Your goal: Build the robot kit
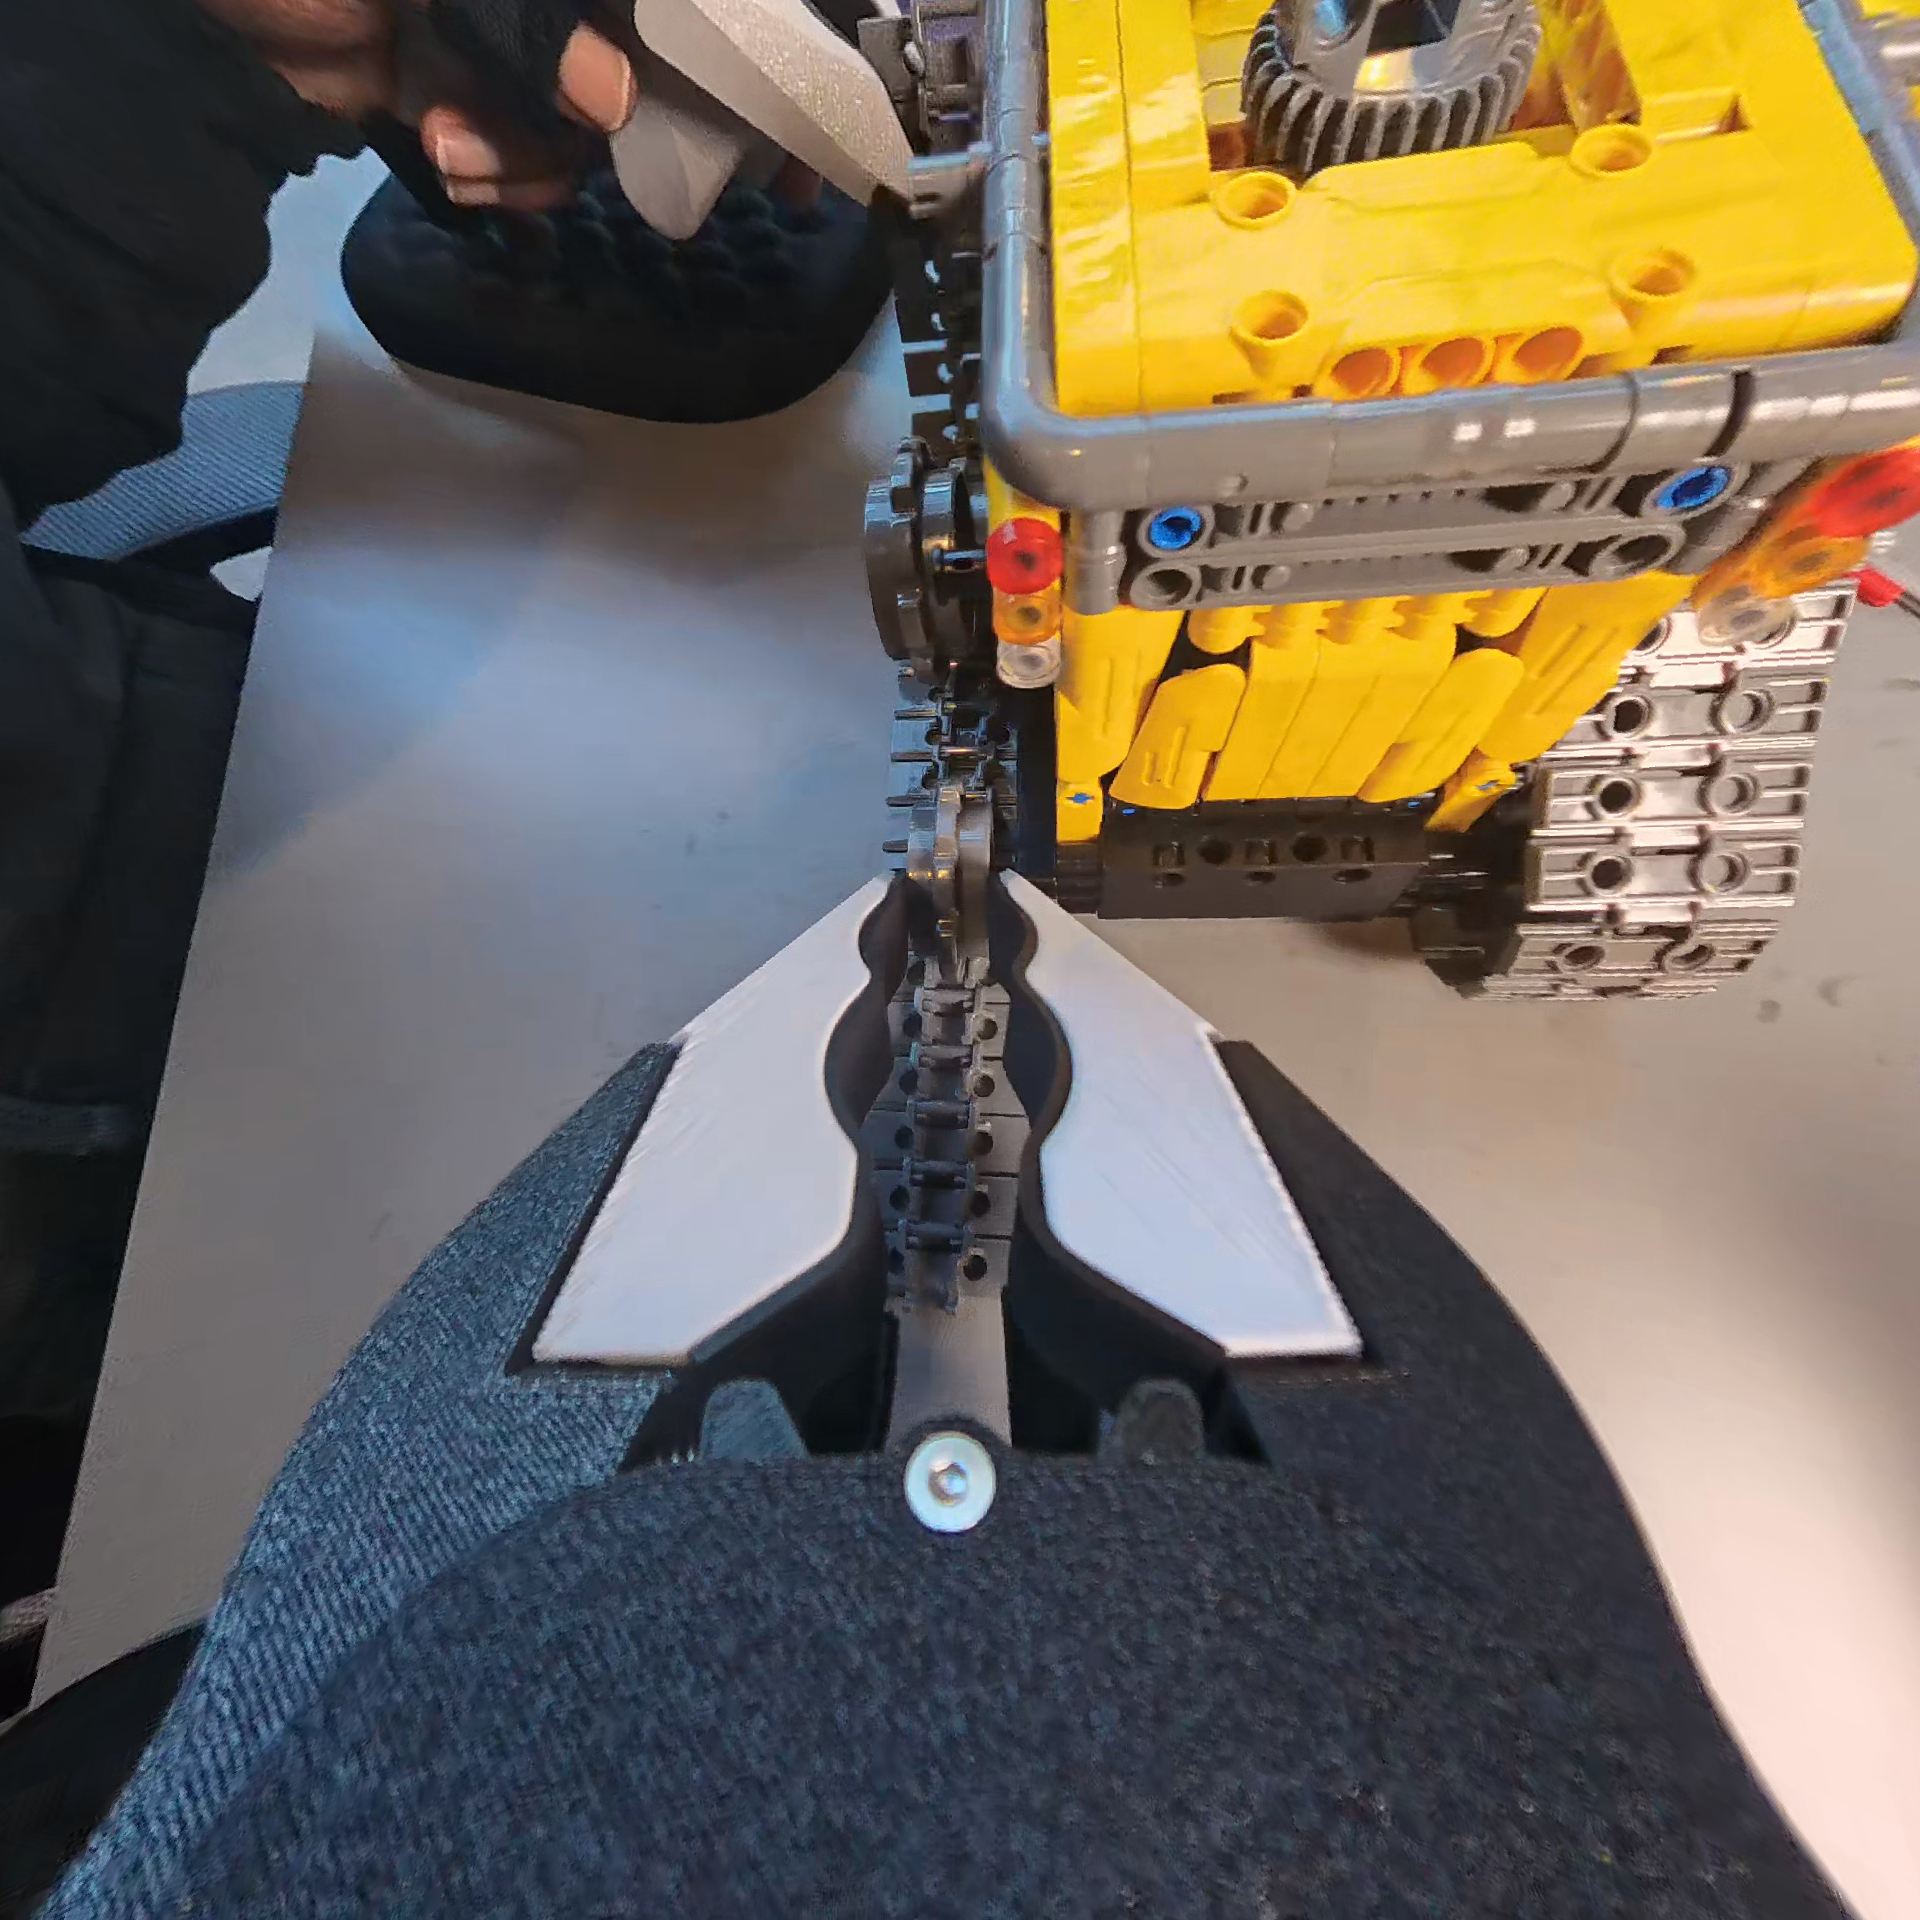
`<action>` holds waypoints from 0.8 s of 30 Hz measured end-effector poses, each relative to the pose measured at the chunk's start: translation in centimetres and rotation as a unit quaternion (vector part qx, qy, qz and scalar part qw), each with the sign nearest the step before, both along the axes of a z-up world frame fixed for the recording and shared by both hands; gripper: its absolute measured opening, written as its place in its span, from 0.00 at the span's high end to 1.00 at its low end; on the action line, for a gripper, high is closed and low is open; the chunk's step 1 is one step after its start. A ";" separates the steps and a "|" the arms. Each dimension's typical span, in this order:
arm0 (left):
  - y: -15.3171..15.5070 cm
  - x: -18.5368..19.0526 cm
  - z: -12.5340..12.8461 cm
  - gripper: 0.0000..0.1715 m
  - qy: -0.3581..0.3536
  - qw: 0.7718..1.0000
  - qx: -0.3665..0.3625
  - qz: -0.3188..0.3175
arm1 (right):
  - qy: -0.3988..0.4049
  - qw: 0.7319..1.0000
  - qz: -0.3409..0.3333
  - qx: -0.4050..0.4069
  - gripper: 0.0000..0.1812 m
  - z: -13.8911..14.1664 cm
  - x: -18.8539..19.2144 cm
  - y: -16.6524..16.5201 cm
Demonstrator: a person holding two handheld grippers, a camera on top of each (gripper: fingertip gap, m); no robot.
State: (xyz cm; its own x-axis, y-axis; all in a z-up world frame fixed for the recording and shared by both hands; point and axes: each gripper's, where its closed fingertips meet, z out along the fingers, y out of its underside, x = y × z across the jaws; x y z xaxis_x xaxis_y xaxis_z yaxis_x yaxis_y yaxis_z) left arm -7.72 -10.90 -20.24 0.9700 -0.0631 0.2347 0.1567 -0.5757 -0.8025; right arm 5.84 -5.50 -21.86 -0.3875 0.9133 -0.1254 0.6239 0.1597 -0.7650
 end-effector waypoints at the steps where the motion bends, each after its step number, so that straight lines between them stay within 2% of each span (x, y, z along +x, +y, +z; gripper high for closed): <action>1: 0.0 0.1 0.2 0.96 0.000 1.000 0.004 -0.001 | 0.001 1.000 -0.002 0.006 0.92 0.0 0.0 0.0; 7: 0.4 1.1 2.7 0.96 -0.011 0.999 0.041 -0.020 | 0.001 0.999 -0.017 0.040 0.92 -0.5 -0.2 0.0; 13: 0.7 3.6 5.6 0.96 0.015 0.995 0.078 -0.066 | 0.005 0.998 -0.019 0.054 0.92 -0.5 -0.5 -0.1; 18: 0.6 5.3 5.7 0.96 0.089 0.987 0.079 -0.106 | 0.010 0.998 -0.023 0.062 0.92 -0.5 -0.7 0.1; 24: 0.8 5.9 5.6 0.95 0.131 0.980 0.084 -0.124 | 0.018 0.997 -0.025 0.069 0.92 -0.2 -0.8 0.2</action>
State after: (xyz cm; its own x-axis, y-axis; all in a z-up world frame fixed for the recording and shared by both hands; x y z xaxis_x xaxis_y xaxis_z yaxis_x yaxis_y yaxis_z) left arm -1.82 -10.11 -14.63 0.9457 -0.3205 -0.0539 -0.1946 -0.4256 -0.8838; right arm 5.05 -5.31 -22.07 -0.3440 0.9389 0.0151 0.6059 0.2342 -0.7603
